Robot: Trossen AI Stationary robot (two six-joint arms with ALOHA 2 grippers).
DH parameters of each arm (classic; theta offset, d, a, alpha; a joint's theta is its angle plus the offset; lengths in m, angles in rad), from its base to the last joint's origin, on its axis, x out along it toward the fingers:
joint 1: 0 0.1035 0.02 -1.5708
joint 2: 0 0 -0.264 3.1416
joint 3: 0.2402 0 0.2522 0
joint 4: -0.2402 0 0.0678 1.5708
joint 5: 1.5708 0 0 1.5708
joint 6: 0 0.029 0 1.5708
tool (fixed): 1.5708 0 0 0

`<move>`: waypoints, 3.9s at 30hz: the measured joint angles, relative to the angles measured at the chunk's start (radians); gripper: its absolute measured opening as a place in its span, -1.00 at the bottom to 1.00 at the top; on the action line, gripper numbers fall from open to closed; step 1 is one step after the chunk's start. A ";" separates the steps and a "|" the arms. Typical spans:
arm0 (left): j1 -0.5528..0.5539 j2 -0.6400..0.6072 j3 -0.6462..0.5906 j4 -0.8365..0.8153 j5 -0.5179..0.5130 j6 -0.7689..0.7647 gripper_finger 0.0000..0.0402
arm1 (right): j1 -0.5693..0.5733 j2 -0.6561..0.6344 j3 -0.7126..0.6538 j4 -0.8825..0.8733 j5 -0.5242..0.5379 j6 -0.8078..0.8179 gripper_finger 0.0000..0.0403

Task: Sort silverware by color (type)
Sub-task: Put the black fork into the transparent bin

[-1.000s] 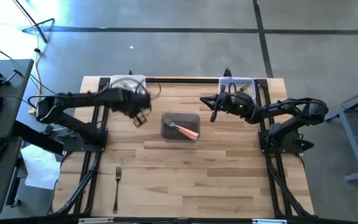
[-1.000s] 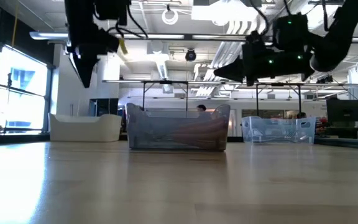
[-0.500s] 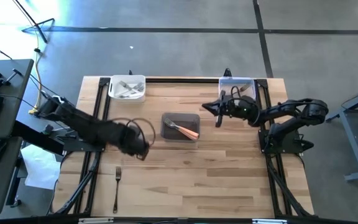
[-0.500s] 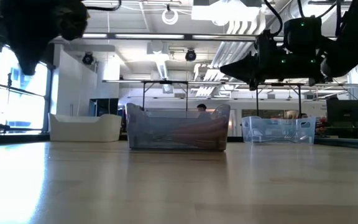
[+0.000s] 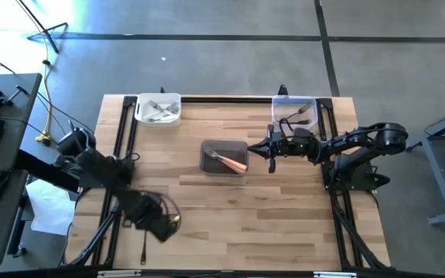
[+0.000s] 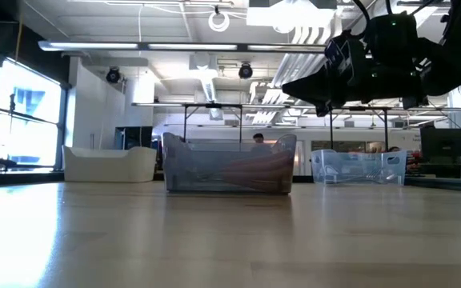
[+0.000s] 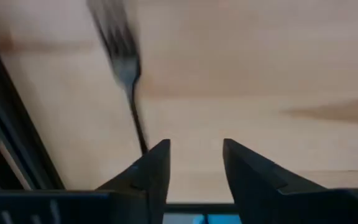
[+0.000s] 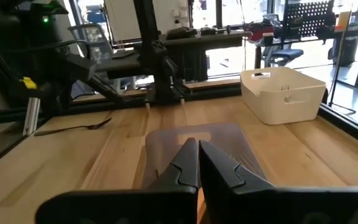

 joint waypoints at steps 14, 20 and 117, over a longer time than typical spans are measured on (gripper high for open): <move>-0.119 0.143 -0.009 0.040 0.083 -0.120 -0.27 | 0.005 0.000 0.000 0.028 0.001 -0.007 -1.00; -0.128 0.139 -0.100 0.258 0.105 -0.134 -0.33 | 0.005 0.000 0.000 0.035 0.001 -0.007 -1.00; 0.628 0.525 0.403 0.545 -0.019 1.934 -1.00 | 0.118 -0.734 0.015 -0.804 0.160 -0.006 -1.00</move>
